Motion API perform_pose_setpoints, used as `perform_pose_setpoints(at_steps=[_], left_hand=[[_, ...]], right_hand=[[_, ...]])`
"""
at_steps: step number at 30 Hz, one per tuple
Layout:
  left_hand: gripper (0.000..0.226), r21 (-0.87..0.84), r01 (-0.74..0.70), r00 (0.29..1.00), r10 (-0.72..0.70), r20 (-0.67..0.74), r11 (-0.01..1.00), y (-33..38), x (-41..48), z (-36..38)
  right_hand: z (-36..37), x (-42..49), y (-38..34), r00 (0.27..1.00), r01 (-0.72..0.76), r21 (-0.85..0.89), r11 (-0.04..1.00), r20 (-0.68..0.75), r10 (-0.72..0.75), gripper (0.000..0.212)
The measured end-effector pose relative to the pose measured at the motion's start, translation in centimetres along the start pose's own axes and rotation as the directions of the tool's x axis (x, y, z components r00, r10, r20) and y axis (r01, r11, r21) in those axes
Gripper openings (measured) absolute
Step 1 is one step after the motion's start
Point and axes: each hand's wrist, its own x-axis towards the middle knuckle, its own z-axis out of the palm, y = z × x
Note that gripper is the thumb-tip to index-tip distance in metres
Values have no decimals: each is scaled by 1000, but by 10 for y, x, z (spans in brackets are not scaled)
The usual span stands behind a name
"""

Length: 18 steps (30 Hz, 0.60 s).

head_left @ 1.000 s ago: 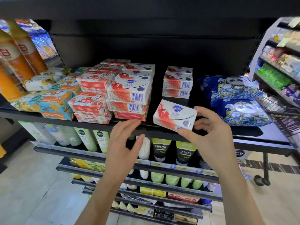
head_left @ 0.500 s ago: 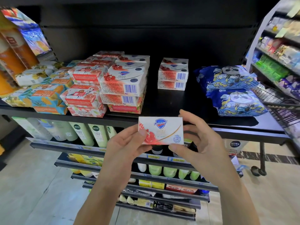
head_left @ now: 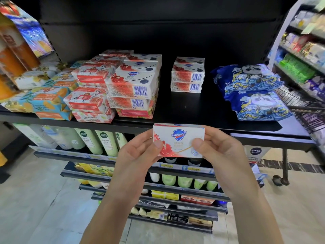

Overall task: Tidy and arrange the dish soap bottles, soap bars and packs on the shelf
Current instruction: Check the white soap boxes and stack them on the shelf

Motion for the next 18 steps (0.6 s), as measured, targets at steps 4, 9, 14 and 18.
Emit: perform_pose_setpoints(at_steps=[4, 9, 14, 18], left_hand=[[47, 11, -4, 1000, 4, 13, 1000, 0, 0, 1], [47, 14, 12, 997, -13, 76, 1000, 6, -1, 2], [46, 0, 48, 999, -48, 24, 999, 3, 1, 0], [41, -14, 40, 999, -41, -26, 999, 3, 1, -1]], right_hand=[[-3, 1, 2, 997, 75, 45, 996, -10, -75, 42], [-7, 2, 5, 988, 151, 50, 987, 13, -151, 45], [-7, 1, 6, 988, 146, 53, 988, 45, -148, 48], [-9, -1, 1, 992, 83, 13, 996, 95, -84, 53]])
